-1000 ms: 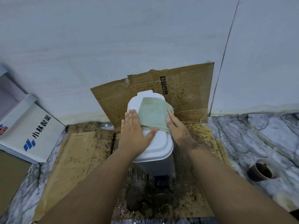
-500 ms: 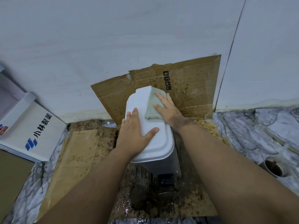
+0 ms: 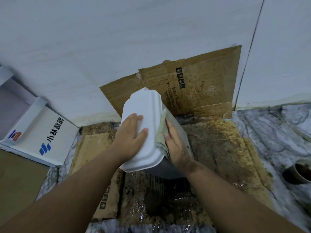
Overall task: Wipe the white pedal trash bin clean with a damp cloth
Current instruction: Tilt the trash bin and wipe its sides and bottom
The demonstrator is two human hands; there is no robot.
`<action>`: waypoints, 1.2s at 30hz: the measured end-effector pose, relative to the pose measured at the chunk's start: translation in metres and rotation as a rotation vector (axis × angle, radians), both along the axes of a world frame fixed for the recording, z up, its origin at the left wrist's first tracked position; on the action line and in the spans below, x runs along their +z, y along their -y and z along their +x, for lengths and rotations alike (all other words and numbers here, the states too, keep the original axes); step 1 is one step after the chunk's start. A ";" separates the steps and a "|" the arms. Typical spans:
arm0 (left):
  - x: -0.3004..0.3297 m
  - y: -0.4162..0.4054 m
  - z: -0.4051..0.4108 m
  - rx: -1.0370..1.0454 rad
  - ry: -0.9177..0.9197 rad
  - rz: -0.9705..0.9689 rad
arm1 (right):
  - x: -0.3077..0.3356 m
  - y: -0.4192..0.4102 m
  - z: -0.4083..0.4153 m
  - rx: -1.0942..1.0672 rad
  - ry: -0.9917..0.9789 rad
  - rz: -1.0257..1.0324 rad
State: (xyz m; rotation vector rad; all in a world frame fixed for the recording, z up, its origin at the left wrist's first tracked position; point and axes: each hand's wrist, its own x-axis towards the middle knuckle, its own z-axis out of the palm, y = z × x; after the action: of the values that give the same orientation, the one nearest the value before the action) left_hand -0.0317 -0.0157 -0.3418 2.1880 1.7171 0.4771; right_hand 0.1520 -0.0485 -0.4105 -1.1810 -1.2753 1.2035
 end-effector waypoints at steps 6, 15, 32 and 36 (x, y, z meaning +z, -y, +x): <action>-0.009 -0.011 0.011 0.036 -0.050 0.077 | 0.008 -0.001 -0.006 0.045 0.023 0.044; -0.020 -0.016 -0.014 -0.048 -0.010 -0.012 | 0.038 -0.121 -0.016 0.186 0.353 0.006; -0.014 -0.012 -0.011 -0.039 0.003 -0.035 | 0.024 -0.069 -0.024 0.045 0.213 0.034; -0.019 -0.012 -0.025 -0.036 0.040 -0.017 | 0.001 -0.006 -0.038 0.026 0.154 0.013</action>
State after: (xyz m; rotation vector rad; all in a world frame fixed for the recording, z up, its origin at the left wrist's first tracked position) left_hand -0.0564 -0.0033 -0.3606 2.1791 1.6521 0.4923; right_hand 0.1138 -0.0420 -0.4090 -1.2711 -1.4150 1.1386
